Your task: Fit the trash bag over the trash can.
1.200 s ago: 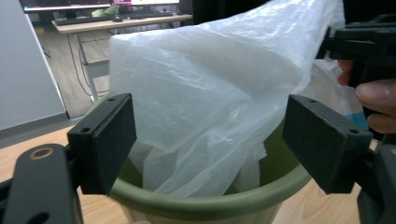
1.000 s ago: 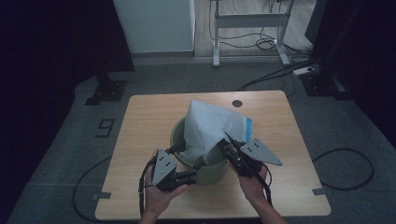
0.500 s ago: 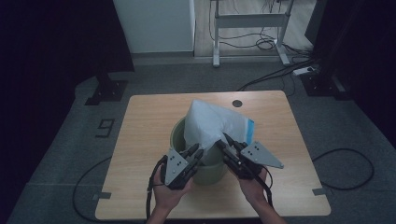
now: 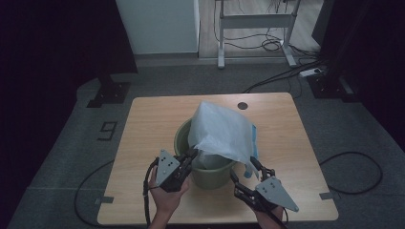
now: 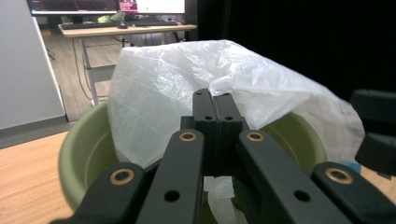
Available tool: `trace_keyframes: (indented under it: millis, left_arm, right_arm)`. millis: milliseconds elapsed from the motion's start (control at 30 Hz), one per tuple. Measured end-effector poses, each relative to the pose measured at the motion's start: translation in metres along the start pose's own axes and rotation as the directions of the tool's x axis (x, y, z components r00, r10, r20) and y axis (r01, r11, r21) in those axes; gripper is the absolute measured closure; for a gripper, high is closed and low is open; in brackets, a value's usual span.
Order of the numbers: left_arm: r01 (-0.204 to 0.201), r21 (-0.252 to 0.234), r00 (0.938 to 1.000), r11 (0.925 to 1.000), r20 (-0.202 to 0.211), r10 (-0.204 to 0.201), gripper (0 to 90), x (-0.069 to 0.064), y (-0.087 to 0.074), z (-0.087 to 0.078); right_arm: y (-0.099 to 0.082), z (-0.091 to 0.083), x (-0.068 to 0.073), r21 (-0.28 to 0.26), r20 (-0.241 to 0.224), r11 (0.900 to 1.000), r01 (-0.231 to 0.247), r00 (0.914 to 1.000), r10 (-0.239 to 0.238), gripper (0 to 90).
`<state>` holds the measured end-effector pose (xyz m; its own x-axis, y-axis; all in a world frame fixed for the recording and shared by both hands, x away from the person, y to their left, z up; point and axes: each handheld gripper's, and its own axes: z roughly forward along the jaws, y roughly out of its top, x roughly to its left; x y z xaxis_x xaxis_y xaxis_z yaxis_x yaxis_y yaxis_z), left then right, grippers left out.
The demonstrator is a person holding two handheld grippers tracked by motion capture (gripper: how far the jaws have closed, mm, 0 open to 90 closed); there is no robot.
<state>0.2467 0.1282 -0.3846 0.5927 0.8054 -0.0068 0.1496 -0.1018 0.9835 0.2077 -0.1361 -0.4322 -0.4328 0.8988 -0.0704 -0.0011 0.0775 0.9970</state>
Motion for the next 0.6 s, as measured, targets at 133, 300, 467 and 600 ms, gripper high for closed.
trace_keyframes:
  millis: [133, 300, 467, 600]
  left_arm:
    - [0.007, -0.008, 0.9999, 0.9999, -0.01, -0.007, 90.0, 0.003, 0.001, -0.003]
    - [0.019, -0.028, 0.9994, 0.9994, -0.029, -0.02, 90.0, 0.007, 0.003, -0.008]
    - [0.025, -0.031, 0.9991, 0.9992, -0.034, -0.026, 90.0, 0.013, 0.003, -0.013]
    - [0.025, -0.025, 0.9991, 0.9994, -0.033, -0.026, 90.0, 0.015, 0.001, -0.015]
  right_arm:
    - [-0.012, 0.001, -0.009, 0.026, 0.045, 0.9993, -0.025, 0.9987, 0.024, 26.9]
    - [-0.027, 0.009, -0.022, 0.068, 0.087, 0.9951, -0.071, 0.9941, 0.065, 32.4]
    - [-0.039, 0.019, -0.032, 0.119, 0.063, 0.9882, -0.096, 0.9941, 0.089, 50.8]
    - [-0.038, 0.025, -0.04, 0.137, 0.041, 0.985, -0.105, 0.9942, 0.1, 68.9]
